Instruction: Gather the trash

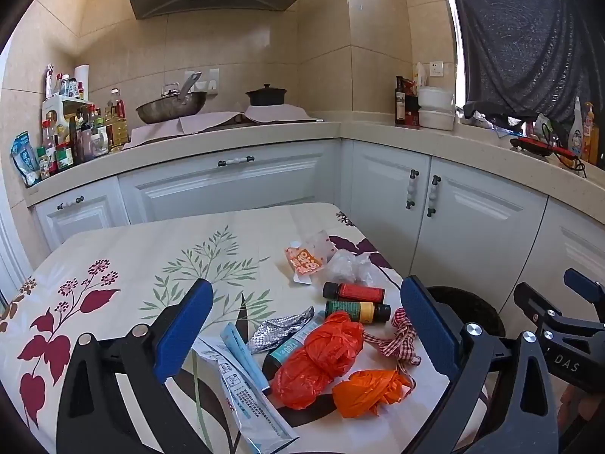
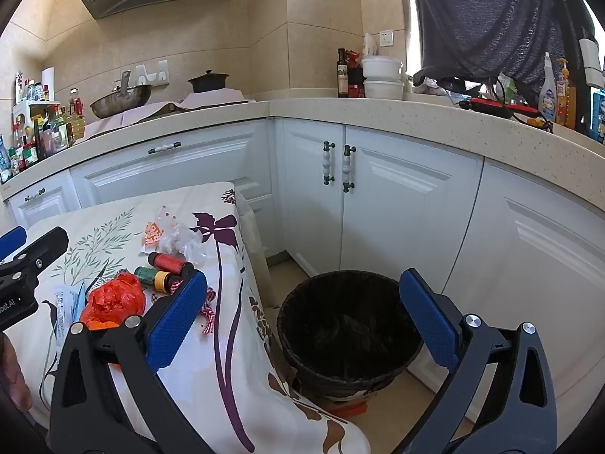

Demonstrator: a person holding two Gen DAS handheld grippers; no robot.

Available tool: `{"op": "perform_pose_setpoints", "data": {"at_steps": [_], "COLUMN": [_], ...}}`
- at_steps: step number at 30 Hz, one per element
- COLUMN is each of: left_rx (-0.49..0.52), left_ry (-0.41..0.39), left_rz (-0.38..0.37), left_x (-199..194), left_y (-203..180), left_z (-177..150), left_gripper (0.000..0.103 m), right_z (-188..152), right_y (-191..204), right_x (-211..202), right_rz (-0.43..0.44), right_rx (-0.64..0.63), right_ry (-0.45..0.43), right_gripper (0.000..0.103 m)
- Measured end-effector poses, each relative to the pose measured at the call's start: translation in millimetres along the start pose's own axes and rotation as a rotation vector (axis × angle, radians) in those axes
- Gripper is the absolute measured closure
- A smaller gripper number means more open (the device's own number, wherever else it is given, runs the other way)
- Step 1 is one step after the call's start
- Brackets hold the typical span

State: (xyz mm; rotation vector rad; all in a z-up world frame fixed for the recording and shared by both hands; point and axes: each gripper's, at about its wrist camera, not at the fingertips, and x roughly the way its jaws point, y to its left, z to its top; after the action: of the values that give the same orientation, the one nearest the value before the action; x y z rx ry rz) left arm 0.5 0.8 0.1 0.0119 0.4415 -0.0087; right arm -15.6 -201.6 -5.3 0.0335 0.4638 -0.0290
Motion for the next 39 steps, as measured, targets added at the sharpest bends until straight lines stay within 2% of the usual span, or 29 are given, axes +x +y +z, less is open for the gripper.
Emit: {"op": "perform_pose_setpoints", "data": {"at_steps": [1, 11, 39], "left_rx": [0.011, 0.014, 0.012], "left_ry": [-0.02, -0.019, -0.014], "left_rz": [0.004, 0.01, 0.026], "left_x": [-1.7, -9.9, -6.5], "left_y": [-0.8, 4.1, 0.4], "left_z": [-0.4, 10.4, 1.8], "left_gripper": [0.006, 0.006, 0.006], "right_z": [0.0, 1.2, 1.8], "right_y": [-0.4, -0.2, -3.2], "right_x": [-0.1, -0.7, -4.7], "right_rz": [0.0, -0.001, 0.0], "right_rx": [0.001, 0.003, 0.007], "right_ry": [0.002, -0.002, -0.005], "right_gripper": [0.004, 0.004, 0.004]}}
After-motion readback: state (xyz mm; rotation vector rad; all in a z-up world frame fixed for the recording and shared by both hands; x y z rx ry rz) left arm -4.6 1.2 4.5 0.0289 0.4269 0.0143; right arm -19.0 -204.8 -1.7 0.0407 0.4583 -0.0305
